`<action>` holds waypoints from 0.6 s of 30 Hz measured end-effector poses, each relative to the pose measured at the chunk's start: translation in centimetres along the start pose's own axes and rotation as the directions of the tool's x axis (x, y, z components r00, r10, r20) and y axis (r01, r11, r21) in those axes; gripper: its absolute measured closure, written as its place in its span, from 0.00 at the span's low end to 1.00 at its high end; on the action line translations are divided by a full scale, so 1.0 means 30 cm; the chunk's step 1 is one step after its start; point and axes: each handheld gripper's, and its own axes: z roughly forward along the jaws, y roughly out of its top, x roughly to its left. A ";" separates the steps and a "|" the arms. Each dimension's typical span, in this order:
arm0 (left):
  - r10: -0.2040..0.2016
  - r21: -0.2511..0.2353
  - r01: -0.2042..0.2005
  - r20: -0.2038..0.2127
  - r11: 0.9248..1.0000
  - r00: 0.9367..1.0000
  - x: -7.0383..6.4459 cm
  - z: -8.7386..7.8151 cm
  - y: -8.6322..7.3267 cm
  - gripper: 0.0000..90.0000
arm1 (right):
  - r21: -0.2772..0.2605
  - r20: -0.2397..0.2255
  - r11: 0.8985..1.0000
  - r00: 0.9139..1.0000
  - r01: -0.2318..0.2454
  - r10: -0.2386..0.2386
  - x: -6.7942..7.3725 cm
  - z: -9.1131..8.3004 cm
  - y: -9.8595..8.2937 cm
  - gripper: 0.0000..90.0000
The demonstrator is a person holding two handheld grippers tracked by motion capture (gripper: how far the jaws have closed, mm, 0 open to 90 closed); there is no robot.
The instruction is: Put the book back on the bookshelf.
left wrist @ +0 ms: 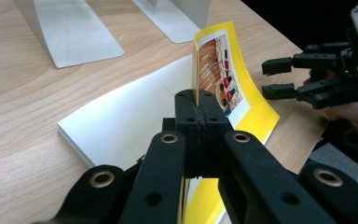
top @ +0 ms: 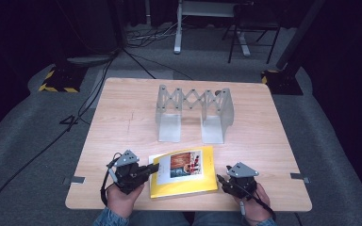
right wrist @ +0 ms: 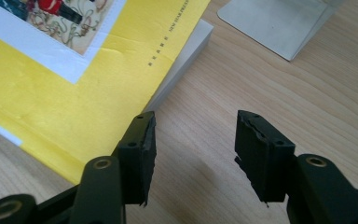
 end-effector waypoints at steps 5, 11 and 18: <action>0.012 0.007 -0.012 0.008 1.000 1.000 -0.004 0.006 0.006 0.99 | -0.004 -0.016 0.999 0.999 0.034 -0.034 0.025 -0.016 -0.004 0.52; 0.041 -0.029 -0.040 0.015 0.999 0.999 -0.034 -0.011 0.034 1.00 | -0.049 -0.023 0.998 0.999 0.041 -0.043 0.042 -0.068 0.009 0.52; 0.057 -0.039 -0.055 0.054 0.998 0.997 -0.068 -0.018 0.092 1.00 | -0.092 -0.062 0.992 0.994 0.083 -0.089 0.092 -0.102 0.019 0.50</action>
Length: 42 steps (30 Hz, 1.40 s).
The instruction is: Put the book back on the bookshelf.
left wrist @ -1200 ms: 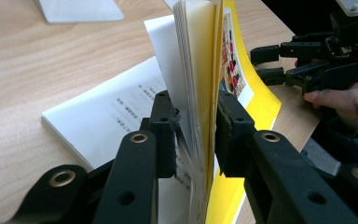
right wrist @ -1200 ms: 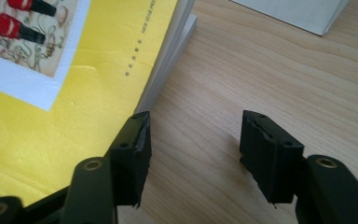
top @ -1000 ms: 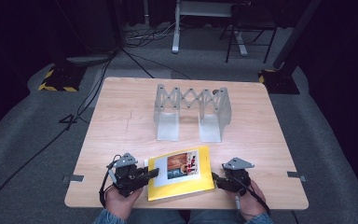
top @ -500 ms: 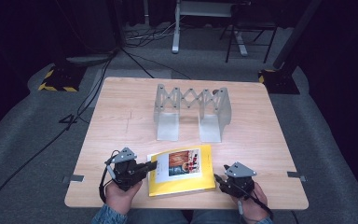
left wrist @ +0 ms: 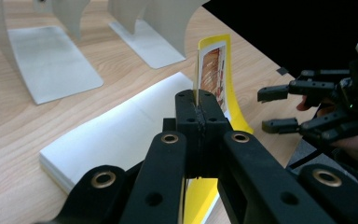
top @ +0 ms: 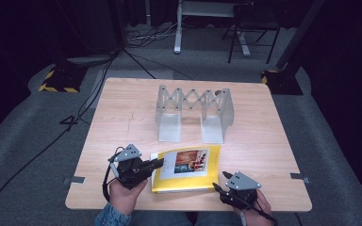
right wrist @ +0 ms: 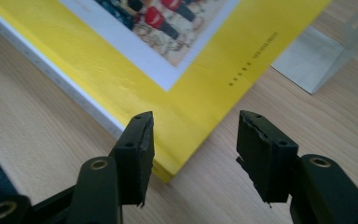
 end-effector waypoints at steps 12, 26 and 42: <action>0.028 0.003 -0.028 0.037 1.000 0.999 -0.035 0.008 0.084 1.00 | -0.041 0.040 0.999 0.999 0.013 -0.012 0.038 -0.004 0.008 0.39; 0.038 -0.004 -0.037 0.076 0.999 0.996 -0.041 0.028 0.156 1.00 | -0.053 0.041 0.998 0.999 0.036 -0.034 0.017 -0.012 0.037 0.42; -0.007 -0.010 0.008 0.100 1.000 0.995 0.008 0.059 0.210 1.00 | -0.037 0.108 0.985 0.980 0.169 -0.165 0.026 0.082 0.115 0.26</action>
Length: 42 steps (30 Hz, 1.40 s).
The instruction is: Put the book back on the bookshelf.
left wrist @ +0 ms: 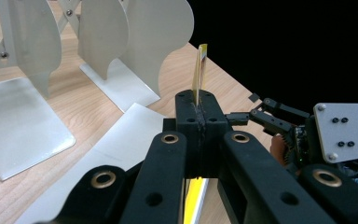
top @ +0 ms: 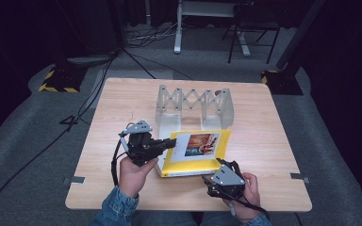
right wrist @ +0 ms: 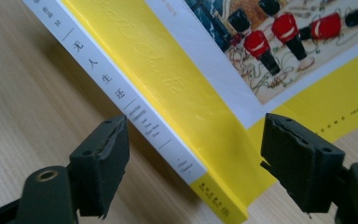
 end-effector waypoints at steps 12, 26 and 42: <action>-0.020 -0.027 0.021 0.049 0.999 0.999 0.042 0.024 0.037 1.00 | 0.016 0.067 0.997 0.994 0.080 -0.081 0.027 0.076 0.026 0.26; -0.027 -0.007 0.028 0.058 1.000 0.998 0.055 0.068 0.047 1.00 | 0.043 0.159 0.976 0.963 0.213 -0.217 0.099 0.166 0.050 0.32; -0.109 -0.002 0.109 0.006 0.994 0.994 0.115 0.067 0.015 0.95 | 0.053 0.172 0.931 0.915 0.360 -0.364 0.164 0.137 0.046 0.77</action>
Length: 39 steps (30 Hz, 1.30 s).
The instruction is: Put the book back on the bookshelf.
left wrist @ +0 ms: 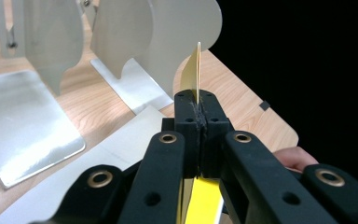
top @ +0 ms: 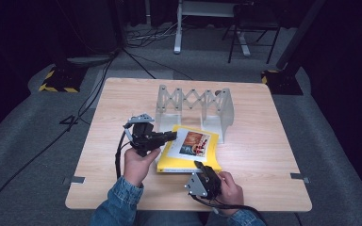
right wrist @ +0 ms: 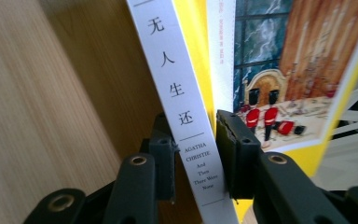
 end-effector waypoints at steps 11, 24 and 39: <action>-0.088 -0.094 0.090 0.024 0.991 0.996 0.059 -0.071 -0.006 0.68 | -0.014 0.003 1.000 1.000 -0.022 0.022 -0.018 -0.038 -0.003 0.83; -0.136 -0.129 0.128 -0.051 0.983 0.989 0.139 -0.153 -0.071 0.65 | -0.073 -0.016 0.979 0.982 -0.190 0.190 -0.139 -0.123 -0.005 0.84; -0.129 -0.048 0.121 -0.245 0.991 0.961 0.217 -0.174 -0.179 0.64 | -0.133 -0.062 0.926 0.935 -0.354 0.349 -0.250 -0.189 -0.009 0.84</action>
